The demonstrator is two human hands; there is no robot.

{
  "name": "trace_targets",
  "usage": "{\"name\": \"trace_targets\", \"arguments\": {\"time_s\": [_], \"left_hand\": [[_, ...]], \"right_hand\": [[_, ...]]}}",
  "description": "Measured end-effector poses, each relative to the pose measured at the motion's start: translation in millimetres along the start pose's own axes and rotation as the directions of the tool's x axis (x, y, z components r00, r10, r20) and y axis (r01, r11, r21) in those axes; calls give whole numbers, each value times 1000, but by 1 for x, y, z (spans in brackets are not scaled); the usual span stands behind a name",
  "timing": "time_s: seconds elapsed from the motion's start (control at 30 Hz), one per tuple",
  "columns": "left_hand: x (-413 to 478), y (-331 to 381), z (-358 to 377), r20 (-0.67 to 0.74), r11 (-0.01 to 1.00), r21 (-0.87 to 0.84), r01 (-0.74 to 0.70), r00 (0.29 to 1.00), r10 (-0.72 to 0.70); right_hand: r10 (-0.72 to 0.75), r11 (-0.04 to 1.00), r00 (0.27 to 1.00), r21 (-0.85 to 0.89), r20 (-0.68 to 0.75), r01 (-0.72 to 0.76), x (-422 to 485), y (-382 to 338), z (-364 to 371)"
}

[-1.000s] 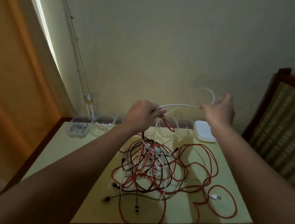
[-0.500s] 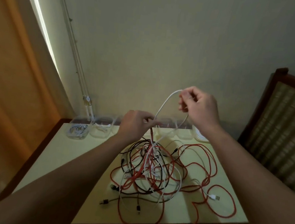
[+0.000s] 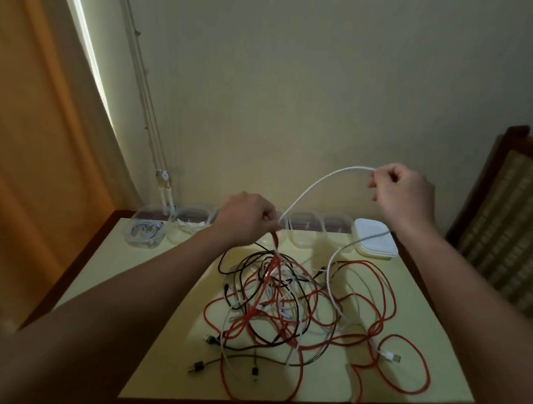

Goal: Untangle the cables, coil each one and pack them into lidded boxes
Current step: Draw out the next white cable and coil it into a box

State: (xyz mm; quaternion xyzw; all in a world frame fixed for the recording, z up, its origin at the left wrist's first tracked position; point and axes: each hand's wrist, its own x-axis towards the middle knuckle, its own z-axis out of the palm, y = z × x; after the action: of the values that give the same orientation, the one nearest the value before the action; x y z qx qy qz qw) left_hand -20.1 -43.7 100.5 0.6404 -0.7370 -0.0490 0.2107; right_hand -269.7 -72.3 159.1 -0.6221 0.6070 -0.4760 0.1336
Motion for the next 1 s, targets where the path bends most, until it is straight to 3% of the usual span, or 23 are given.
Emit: {"name": "trace_targets", "arguments": {"time_s": [0.07, 0.1, 0.17, 0.2, 0.27, 0.4, 0.5, 0.57, 0.63, 0.7, 0.8, 1.0], "left_hand": [[6, 5, -10, -51, 997, -73, 5, 999, -9], [10, 8, -15, -58, 996, -86, -12, 998, 7], [15, 17, -25, -56, 995, -63, -74, 996, 70], [16, 22, -30, -65, 994, -42, -105, 993, 102], [18, 27, -37, -111, 988, -22, -151, 983, 148], [14, 22, -36, -171, 973, -147, -180, 973, 155], [6, 12, -25, -215, 950, -277, -146, 973, 87], [2, 3, -15, -193, 953, -298, -62, 981, 3], [-2, -10, -2, -127, 968, -249, 11, 991, -44], [-8, -23, 14, -36, 983, -175, 60, 997, -68], [-20, -37, 32, 71, 984, -152, 95, 994, -85], [-23, -33, 39, 70, 970, -202, 133, 990, -121]], "right_hand": [[-100, 957, 995, -272, 10, 99, -8, 2, 4], [-225, 918, 973, -326, 43, 227, -12, 1, 7], [-476, 769, 850, -363, 223, 526, -20, -5, 19], [-525, 684, 777, -373, 347, 628, -24, -9, 26], [-493, 614, 709, -376, 505, 695, -26, -13, 37], [-431, 825, 785, -158, 444, 542, -22, -19, 44], [-429, 873, 852, -105, 300, 477, -18, -21, 46], [-338, 941, 924, 36, 178, 337, -13, -27, 41], [-159, 951, 984, 281, 80, 130, -1, -36, 32], [-26, 882, 1000, 470, 18, 14, 15, -46, 17], [-28, 895, 999, 446, 22, 15, 33, -53, -4], [-77, 953, 988, 302, 134, 34, 27, -44, -14]]}}
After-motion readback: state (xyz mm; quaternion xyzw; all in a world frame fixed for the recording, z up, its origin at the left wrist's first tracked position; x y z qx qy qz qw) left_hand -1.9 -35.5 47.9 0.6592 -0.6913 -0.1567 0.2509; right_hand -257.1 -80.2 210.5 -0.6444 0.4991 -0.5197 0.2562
